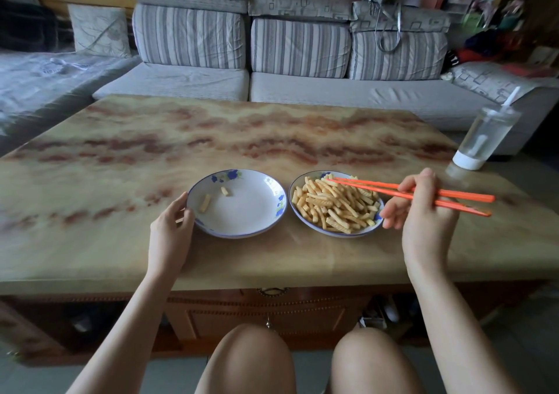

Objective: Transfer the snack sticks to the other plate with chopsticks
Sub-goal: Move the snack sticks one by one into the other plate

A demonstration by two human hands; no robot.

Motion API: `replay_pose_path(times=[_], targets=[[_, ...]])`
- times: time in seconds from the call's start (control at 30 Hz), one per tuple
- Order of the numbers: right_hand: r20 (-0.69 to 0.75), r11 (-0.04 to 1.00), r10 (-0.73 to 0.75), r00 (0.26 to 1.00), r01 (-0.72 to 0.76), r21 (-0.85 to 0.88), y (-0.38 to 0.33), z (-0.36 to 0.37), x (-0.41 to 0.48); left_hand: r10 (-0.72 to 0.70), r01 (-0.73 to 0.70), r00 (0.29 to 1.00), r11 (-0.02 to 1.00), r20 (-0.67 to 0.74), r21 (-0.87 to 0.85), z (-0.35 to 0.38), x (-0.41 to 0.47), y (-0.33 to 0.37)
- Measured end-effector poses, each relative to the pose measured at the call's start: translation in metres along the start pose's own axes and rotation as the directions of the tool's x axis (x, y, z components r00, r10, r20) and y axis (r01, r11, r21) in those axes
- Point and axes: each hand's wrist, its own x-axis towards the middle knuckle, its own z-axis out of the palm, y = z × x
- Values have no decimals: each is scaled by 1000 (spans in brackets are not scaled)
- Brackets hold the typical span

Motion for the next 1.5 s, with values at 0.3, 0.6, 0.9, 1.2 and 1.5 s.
replay_pose_path(times=[0.3,0.6,0.9,1.2,1.5], targets=[[268,998,53,962,-62,25,12,64,-28,-3,3,1000,1000,2,0,0,0,0],[433,995,94,896,-102,-5,35,127,-47,-3,3,1000,1000,-1,-2,0,0,1],[412,989,143,900,-119,-85,50,140,-52,2,-2,1000,1000,0,2,0,1,-1],[262,993,100,960,-112,29,27,104,-33,-7,7,1000,1000,4,-12,0,-1,1],[-33,999,46,998,-46,-7,14,23,7,-11,11,1000,1000,8,-3,0,-1,1]])
